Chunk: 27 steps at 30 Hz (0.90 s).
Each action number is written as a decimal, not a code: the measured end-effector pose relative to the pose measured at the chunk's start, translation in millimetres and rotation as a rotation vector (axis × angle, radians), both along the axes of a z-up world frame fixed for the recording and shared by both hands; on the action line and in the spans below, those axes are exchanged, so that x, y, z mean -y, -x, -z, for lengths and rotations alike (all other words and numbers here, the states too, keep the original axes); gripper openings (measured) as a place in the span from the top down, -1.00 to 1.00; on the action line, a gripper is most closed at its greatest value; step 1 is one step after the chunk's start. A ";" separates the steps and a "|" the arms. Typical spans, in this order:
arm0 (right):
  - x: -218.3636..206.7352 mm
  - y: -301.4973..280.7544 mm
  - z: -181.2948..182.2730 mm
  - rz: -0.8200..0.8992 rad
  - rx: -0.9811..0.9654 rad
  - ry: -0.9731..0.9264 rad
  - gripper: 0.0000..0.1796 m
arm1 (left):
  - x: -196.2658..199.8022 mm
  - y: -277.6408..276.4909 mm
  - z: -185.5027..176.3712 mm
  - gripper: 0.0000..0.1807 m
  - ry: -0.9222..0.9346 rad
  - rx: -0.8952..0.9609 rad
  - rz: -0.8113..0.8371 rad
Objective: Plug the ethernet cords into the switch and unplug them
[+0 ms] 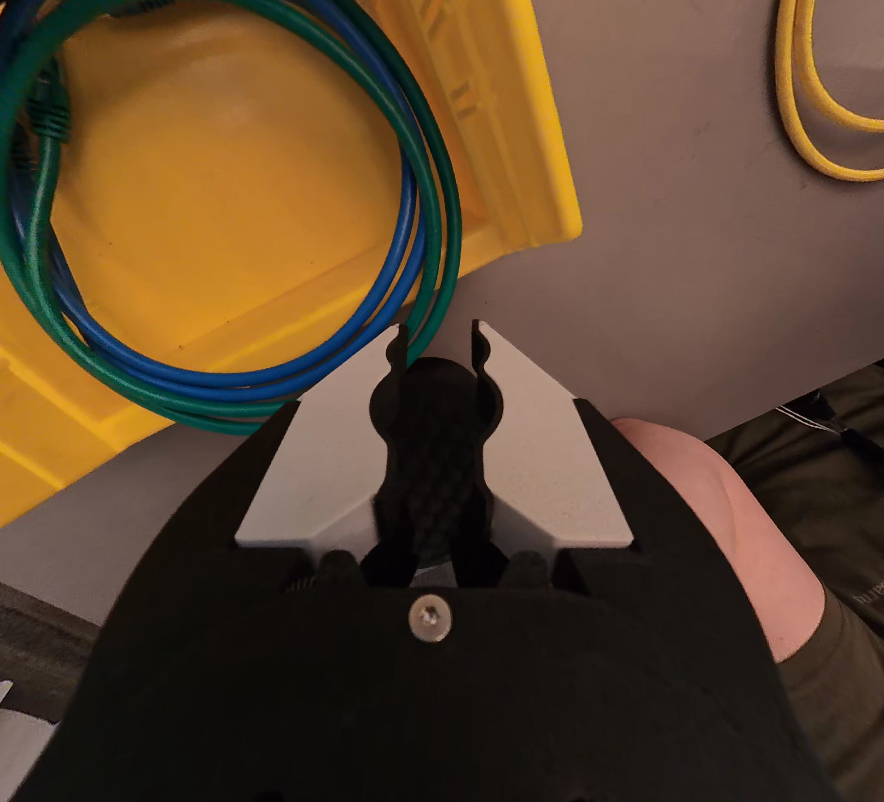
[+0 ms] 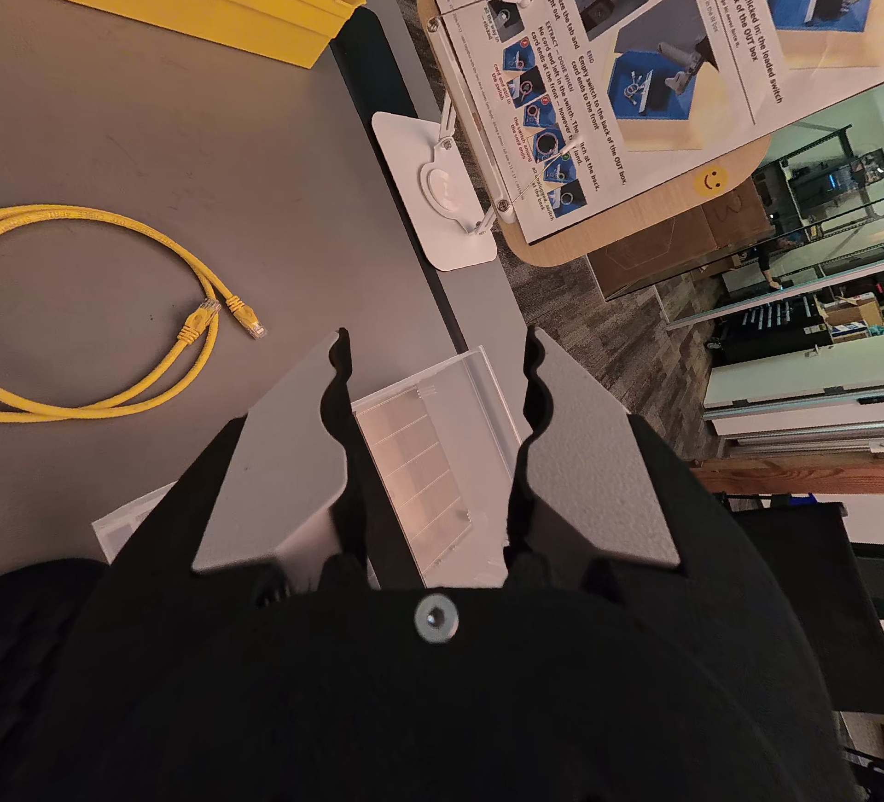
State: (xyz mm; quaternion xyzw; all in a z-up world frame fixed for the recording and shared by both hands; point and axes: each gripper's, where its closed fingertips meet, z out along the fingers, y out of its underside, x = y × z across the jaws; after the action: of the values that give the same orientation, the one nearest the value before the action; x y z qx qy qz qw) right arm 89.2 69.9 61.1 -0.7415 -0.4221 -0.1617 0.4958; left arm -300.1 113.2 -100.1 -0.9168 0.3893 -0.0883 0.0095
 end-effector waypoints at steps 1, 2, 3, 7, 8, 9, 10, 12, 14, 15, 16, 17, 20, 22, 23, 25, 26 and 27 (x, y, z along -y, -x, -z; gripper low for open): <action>0.2 0.0 -0.4 0.000 -0.002 -0.001 0.18 | -0.8 0.6 0.5 0.74 0.001 -0.004 -0.001; 0.5 0.4 -0.6 -0.003 -0.004 -0.002 0.18 | -1.2 0.8 1.0 0.74 0.003 -0.006 -0.003; 0.7 0.6 -0.8 -0.004 -0.005 -0.002 0.19 | -1.2 0.8 1.5 0.74 0.006 -0.007 -0.005; 0.8 0.8 -0.1 -0.006 -0.003 0.001 0.18 | 1.2 1.0 6.3 0.76 0.033 -0.022 -0.003; 0.7 1.0 0.0 -0.006 -0.002 0.001 0.18 | 1.3 1.8 7.0 0.79 0.034 -0.033 -0.001; 0.7 1.3 0.5 -0.007 -0.001 0.003 0.18 | 0.3 2.7 6.7 0.82 0.026 -0.045 0.001; 0.8 1.4 1.0 -0.008 0.000 0.005 0.18 | -0.4 2.8 5.9 0.82 0.018 -0.051 0.004; 0.8 1.3 1.6 -0.008 0.004 0.007 0.18 | -1.2 1.8 3.8 0.81 0.002 -0.052 0.013; 0.9 1.3 1.4 -0.008 0.003 0.007 0.19 | -5.5 2.5 2.6 0.76 -0.027 -0.061 0.020; 0.9 1.3 1.4 -0.009 0.002 0.007 0.19 | -7.6 2.5 2.4 0.76 -0.037 -0.062 0.020; 1.0 1.4 1.5 -0.009 0.001 0.007 0.19 | -8.1 2.2 2.7 0.76 -0.035 -0.059 0.019; 1.1 1.3 1.5 -0.009 0.003 0.007 0.19 | -8.0 2.2 3.3 0.75 -0.030 -0.057 0.017; 1.2 1.5 1.7 -0.010 0.003 0.008 0.19 | -6.6 1.6 3.9 0.77 -0.021 -0.045 0.012; 1.3 1.9 2.0 -0.011 0.004 0.009 0.19 | -1.8 3.8 7.4 0.77 0.010 -0.058 0.013; 1.3 2.3 2.5 -0.012 0.005 0.011 0.19 | -0.9 7.2 9.8 0.79 0.016 -0.080 0.013; 1.2 2.6 3.8 -0.012 0.011 0.015 0.19 | -0.2 8.4 11.7 0.79 0.026 -0.090 0.016; 1.2 2.8 4.3 -0.012 0.014 0.017 0.19 | -0.5 8.3 11.5 0.80 0.028 -0.090 0.013; 1.3 3.2 4.7 -0.013 0.015 0.019 0.19 | -1.0 8.5 10.8 0.80 0.028 -0.092 0.008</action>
State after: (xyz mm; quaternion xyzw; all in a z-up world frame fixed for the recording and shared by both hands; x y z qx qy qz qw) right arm 86.0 68.7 56.4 -0.7420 -0.4324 -0.1602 0.4867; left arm -308.6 114.2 -110.9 -0.9184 0.3916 -0.0515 -0.0217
